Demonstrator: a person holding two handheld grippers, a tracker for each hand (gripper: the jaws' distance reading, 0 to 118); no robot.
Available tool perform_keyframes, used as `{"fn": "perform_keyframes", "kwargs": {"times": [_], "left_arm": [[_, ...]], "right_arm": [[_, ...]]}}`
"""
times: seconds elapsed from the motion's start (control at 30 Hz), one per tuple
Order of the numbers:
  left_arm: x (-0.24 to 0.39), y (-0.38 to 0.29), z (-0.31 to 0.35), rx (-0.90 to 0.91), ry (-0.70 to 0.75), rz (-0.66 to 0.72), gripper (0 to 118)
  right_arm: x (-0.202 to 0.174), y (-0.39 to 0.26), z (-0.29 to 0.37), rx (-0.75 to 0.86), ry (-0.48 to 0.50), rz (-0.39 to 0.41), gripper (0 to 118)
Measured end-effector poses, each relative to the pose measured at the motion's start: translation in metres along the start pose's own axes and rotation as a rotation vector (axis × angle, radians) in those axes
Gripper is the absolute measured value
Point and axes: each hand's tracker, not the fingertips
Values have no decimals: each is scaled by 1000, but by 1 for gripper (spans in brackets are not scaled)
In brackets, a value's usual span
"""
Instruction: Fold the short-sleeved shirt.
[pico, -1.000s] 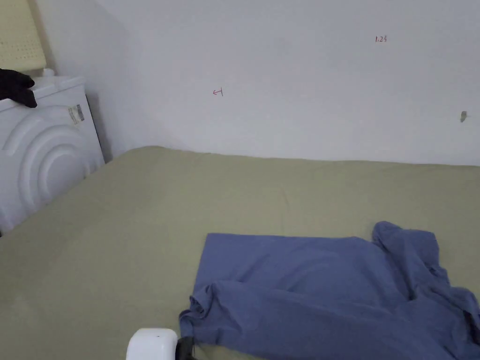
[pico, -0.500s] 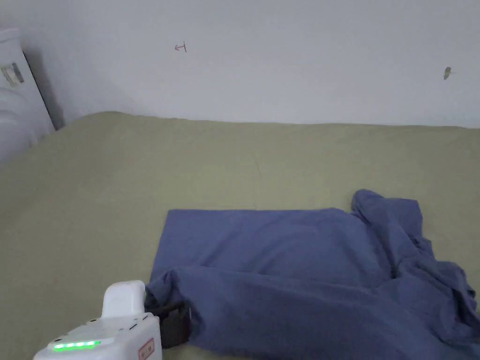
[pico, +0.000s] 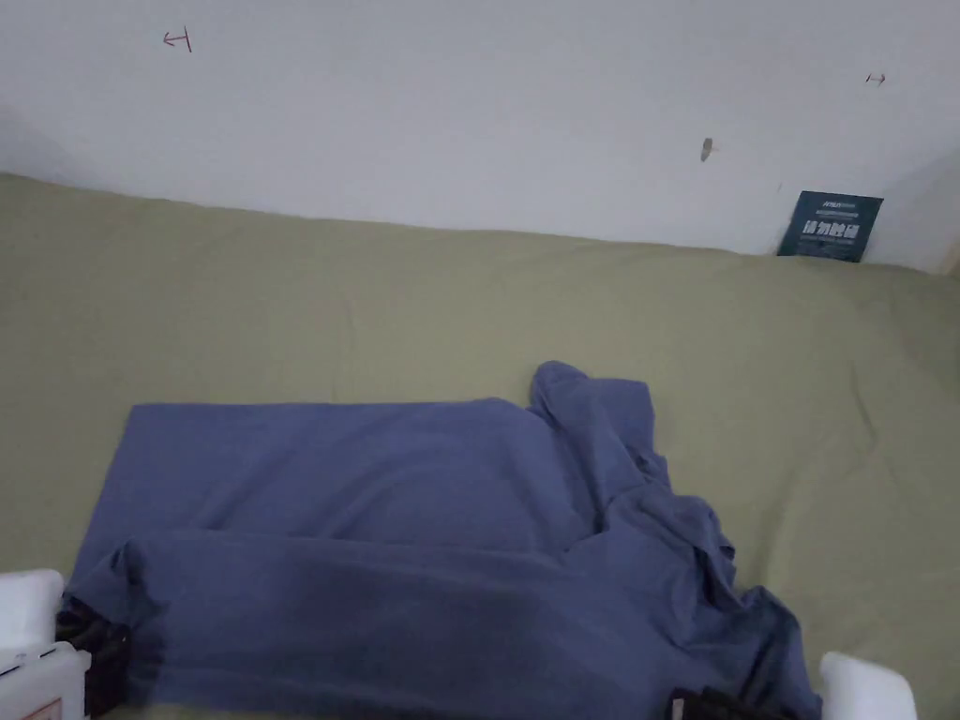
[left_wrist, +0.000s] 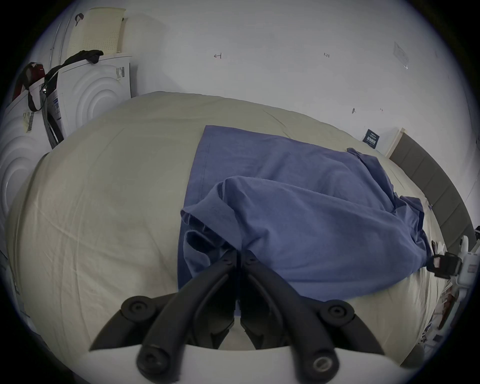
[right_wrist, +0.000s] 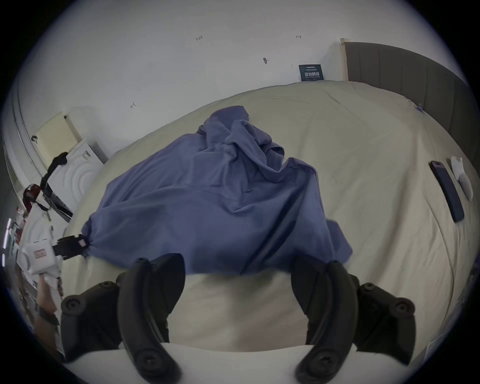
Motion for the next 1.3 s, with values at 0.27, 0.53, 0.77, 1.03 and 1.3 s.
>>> {"fn": "perform_keyframes", "kwargs": {"times": [0.27,0.53,0.77,1.03,1.3], "left_arm": [[-8,-2,4,19,-13,29,1],[-7,-1,13,30,-31,30,1],[-7,-3,54,68,-58,49,1],[-8,-12,115,41,-46,53,1],[-3,-46,173,-96,-3,-64,1]], "right_arm": [[6,21,-36,-1,-56,-11,78],[-11,21,-16,40,-11,38,10],[-12,33,41,92,71,84,10],[-13,31,90,74,85,129,10],[-9,-10,130,0,66,150,10]]}}
